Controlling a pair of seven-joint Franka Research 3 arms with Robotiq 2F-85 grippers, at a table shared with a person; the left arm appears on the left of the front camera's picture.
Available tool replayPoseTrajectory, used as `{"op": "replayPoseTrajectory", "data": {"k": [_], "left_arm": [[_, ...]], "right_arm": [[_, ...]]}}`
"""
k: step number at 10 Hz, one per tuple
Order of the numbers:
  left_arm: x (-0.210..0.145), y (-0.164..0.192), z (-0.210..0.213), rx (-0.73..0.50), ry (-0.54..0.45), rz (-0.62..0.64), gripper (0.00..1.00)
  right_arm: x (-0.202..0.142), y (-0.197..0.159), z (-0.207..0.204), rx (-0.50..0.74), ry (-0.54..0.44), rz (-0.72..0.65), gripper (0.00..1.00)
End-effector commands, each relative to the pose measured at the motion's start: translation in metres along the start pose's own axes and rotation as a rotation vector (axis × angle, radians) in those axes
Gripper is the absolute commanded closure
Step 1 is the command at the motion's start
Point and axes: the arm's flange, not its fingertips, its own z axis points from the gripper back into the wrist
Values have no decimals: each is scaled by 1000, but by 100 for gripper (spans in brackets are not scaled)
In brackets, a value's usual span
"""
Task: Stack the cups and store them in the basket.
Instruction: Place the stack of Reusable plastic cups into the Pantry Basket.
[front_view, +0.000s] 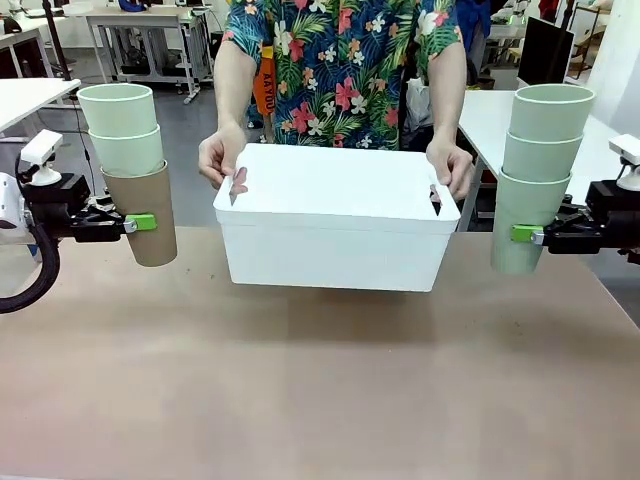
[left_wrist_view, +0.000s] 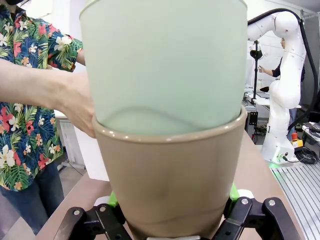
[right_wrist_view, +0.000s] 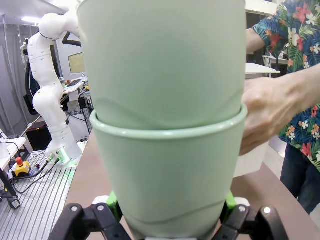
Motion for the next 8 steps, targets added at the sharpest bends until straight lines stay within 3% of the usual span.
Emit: {"op": "replayPoseTrajectory", "data": {"k": [1,8], "left_arm": [[5,0,-1,-2,-4,-10,15],[5,0,-1,-2,-4,-10,15]], "right_arm": [[4,0,0,0,-2,11,15],[4,0,0,0,-2,11,15]]}}
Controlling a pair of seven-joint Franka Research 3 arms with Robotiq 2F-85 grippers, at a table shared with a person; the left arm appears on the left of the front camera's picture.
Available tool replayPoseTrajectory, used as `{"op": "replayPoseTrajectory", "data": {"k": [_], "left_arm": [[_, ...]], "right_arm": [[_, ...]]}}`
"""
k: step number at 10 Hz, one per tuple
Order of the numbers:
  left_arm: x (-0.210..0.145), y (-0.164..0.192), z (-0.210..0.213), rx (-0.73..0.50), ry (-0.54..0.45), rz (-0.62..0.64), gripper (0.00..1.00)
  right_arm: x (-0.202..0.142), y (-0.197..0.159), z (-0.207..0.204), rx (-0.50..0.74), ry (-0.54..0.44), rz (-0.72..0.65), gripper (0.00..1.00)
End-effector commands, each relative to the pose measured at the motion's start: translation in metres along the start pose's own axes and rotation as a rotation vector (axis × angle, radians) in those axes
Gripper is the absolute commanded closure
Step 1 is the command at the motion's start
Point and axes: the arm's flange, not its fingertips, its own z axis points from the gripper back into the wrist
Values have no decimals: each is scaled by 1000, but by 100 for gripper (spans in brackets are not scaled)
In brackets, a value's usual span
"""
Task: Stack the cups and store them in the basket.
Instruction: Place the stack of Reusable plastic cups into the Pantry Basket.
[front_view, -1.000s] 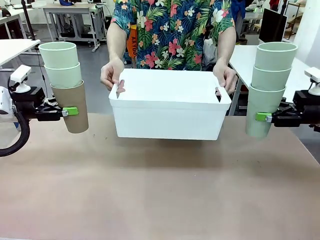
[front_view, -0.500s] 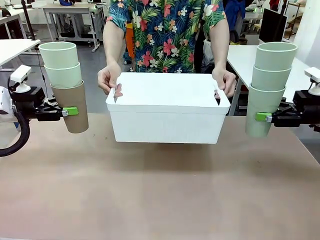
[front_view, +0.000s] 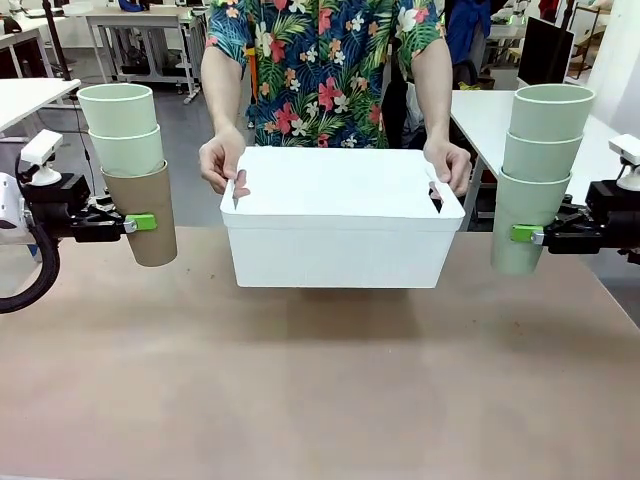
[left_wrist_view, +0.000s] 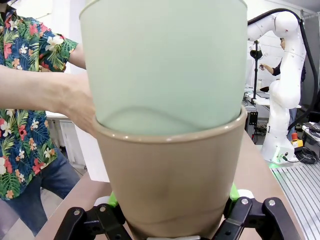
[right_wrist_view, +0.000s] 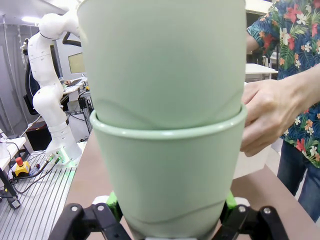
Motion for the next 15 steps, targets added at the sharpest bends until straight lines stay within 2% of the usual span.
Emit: {"op": "replayPoseTrajectory", "data": {"k": [1,15], "left_arm": [[5,0,-1,-2,-4,-10,15],[5,0,-1,-2,-4,-10,15]], "right_arm": [[4,0,0,0,-2,11,15],[4,0,0,0,-2,11,15]]}}
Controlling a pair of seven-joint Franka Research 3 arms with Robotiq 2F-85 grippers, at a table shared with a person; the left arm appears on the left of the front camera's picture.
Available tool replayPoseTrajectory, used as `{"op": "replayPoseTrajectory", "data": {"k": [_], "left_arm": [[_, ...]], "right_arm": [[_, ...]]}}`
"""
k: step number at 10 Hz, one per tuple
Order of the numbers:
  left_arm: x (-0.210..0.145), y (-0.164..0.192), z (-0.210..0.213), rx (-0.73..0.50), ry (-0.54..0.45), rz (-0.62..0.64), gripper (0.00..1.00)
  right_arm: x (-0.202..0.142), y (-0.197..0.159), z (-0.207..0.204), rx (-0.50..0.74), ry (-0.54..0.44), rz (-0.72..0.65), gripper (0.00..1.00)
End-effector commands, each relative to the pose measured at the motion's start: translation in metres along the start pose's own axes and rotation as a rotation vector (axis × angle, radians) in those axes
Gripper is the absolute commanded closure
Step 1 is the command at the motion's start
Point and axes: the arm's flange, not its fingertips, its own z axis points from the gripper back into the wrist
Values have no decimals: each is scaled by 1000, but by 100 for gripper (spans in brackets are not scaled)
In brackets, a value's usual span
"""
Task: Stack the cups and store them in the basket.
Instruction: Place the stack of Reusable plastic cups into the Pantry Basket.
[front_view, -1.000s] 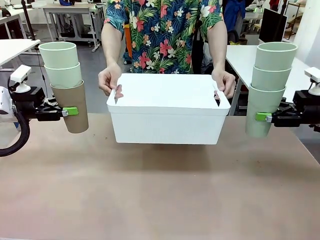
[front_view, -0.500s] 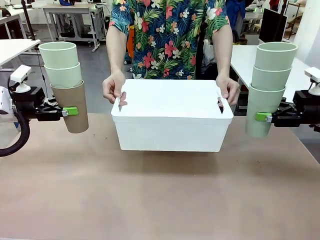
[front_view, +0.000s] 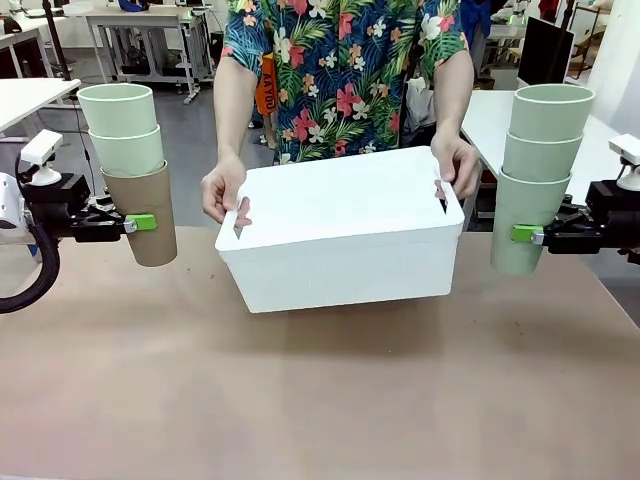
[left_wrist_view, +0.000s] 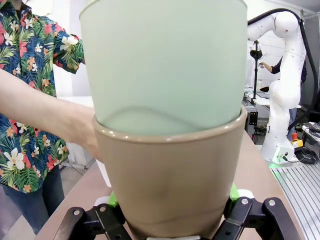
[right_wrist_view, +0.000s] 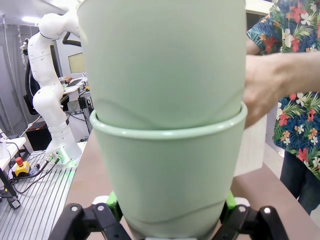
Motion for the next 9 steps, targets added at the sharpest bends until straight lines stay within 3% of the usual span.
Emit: {"op": "replayPoseTrajectory", "data": {"k": [1,9], "left_arm": [[5,0,-1,-2,-4,-10,15],[5,0,-1,-2,-4,-10,15]], "right_arm": [[4,0,0,0,-2,11,15],[4,0,0,0,-2,11,15]]}}
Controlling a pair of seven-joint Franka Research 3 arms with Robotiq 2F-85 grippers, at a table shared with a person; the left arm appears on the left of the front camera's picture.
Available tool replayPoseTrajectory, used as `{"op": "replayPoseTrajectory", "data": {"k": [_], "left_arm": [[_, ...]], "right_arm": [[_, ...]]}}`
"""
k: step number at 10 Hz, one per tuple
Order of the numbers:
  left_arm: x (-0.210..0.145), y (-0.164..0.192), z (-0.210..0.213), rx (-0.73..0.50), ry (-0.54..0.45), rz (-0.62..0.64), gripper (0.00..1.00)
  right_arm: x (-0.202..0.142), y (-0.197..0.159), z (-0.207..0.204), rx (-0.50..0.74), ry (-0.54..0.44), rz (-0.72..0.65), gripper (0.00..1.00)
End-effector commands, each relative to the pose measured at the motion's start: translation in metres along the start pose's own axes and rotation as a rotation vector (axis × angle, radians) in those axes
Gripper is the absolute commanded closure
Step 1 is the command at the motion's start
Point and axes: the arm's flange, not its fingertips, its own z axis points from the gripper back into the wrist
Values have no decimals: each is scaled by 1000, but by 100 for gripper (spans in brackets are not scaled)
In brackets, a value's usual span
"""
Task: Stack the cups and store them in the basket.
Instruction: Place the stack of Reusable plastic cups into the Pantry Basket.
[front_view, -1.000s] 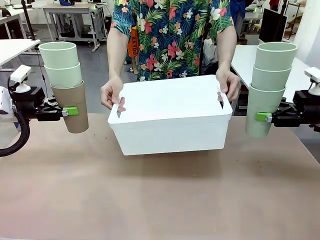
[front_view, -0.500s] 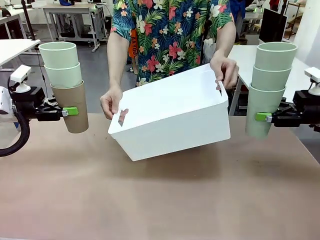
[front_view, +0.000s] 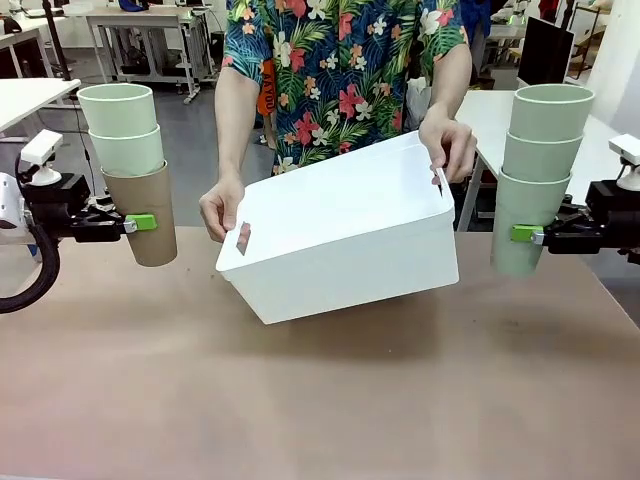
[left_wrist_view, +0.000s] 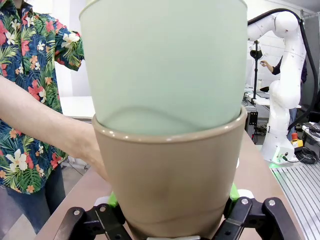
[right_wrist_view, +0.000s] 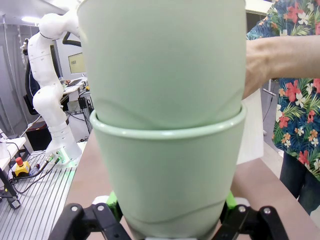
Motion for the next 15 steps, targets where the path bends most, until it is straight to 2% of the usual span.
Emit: {"op": "replayPoseTrajectory", "data": {"k": [1,3,8,12,15], "left_arm": [[5,0,-1,-2,-4,-10,15],[0,0,0,0,0,0,15],[82,-3,-5,49,103,25,15],[144,-17,-63,34,293,-8,15],[167,-35,-122,4,440,-52,15]], "right_arm": [[4,0,0,0,-2,11,15],[4,0,0,0,-2,11,15],[4,0,0,0,-2,11,15],[4,0,0,0,-2,11,15],[4,0,0,0,-2,11,15]]}}
